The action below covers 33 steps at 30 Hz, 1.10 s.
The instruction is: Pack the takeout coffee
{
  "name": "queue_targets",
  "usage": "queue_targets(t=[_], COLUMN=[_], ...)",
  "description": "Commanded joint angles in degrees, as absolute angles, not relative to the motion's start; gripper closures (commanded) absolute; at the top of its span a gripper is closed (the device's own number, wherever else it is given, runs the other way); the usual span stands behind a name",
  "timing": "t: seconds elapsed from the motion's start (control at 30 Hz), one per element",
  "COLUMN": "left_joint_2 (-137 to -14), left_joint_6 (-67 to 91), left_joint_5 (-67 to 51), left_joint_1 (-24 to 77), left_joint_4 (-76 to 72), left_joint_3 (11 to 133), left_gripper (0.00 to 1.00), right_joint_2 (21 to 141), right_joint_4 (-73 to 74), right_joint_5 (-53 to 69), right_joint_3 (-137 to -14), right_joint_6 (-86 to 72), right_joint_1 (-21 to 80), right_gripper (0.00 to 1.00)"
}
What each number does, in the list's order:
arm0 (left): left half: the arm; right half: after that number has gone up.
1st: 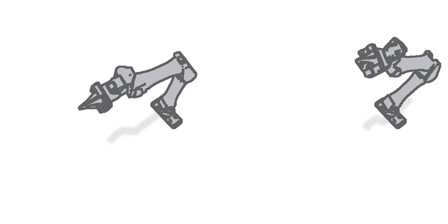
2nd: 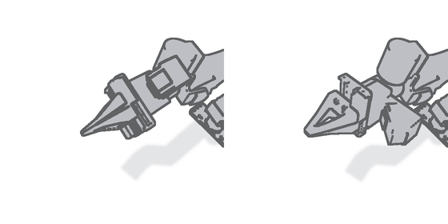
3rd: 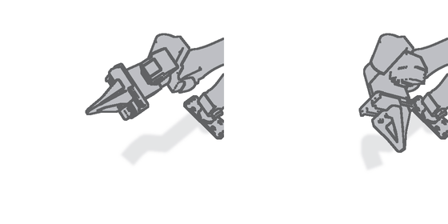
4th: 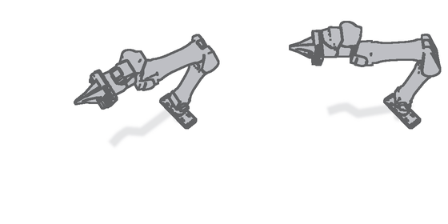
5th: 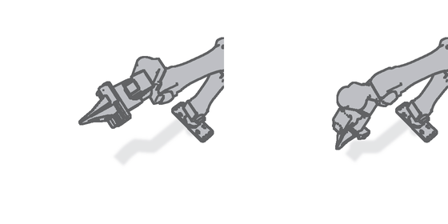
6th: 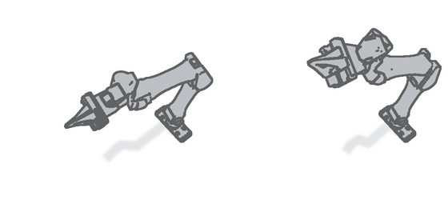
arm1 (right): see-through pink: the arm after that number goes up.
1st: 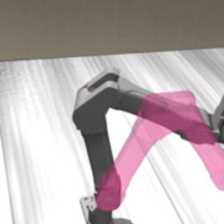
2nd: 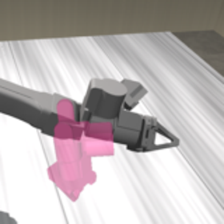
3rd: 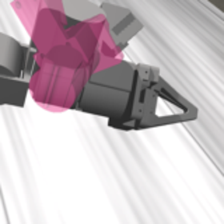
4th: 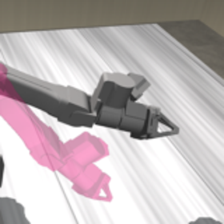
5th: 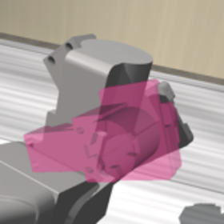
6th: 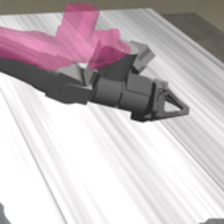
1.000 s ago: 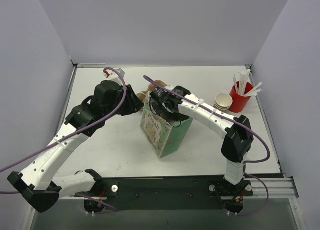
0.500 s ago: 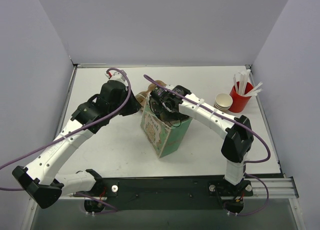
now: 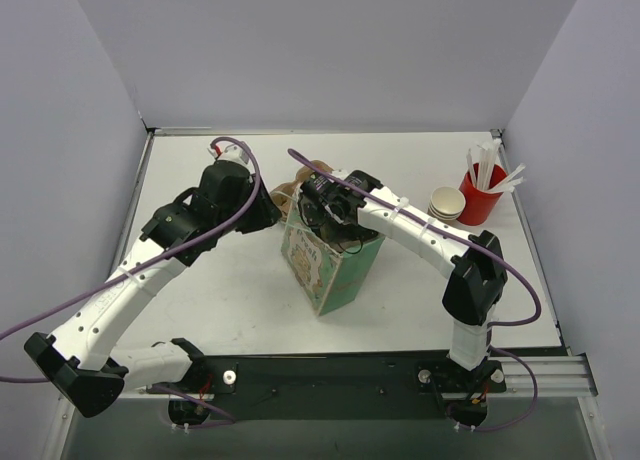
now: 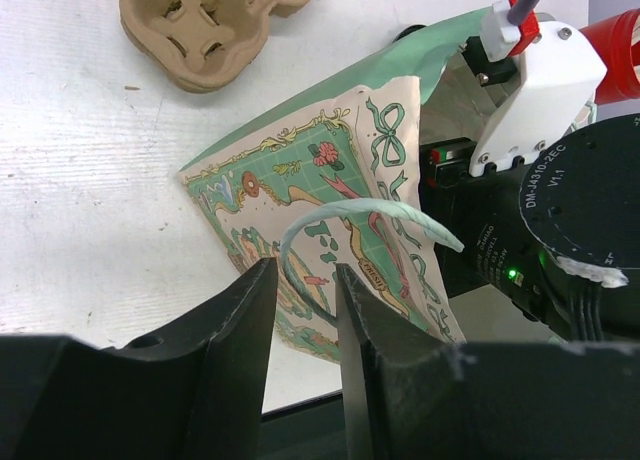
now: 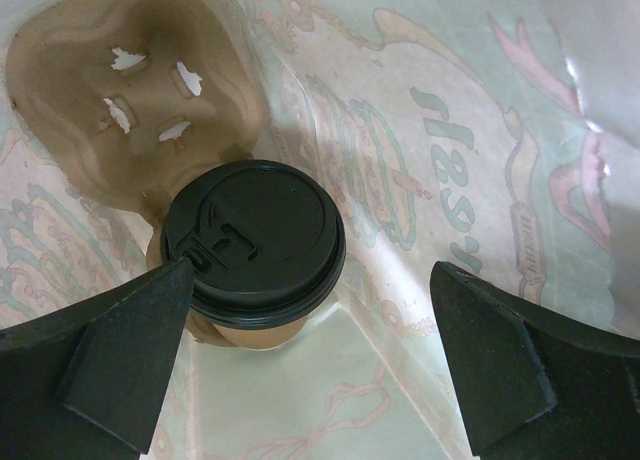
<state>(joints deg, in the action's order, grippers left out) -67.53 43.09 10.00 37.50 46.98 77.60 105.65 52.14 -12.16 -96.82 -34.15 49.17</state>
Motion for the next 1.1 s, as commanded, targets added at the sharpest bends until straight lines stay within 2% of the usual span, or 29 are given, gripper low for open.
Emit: queue_targets(t=[0.0, 0.2, 0.23, 1.07], left_joint_2=[-67.3, -67.0, -66.8, -64.3], left_joint_6=[44.2, 43.7, 43.7, 41.0], left_joint_5=[8.3, 9.1, 9.3, 12.0], left_joint_1=[37.0, 36.7, 36.7, 36.4], left_joint_4=[42.8, 43.1, 43.2, 50.6], left_joint_3=[77.3, 76.6, 76.6, 77.9], left_gripper=[0.63, 0.97, 1.0, 1.0], right_joint_2=[105.2, 104.7, 104.8, 101.8], right_joint_4=[55.3, 55.8, 55.9, 61.1], right_joint_5=[-13.6, -14.3, -14.4, -10.3], right_joint_3=[-99.4, -100.3, -100.5, -110.9], right_joint_6=[-34.6, -34.2, -34.0, -32.8], right_joint_1=[49.1, 48.9, 48.4, 48.6], right_gripper=[0.0, 0.0, 0.0, 0.0])
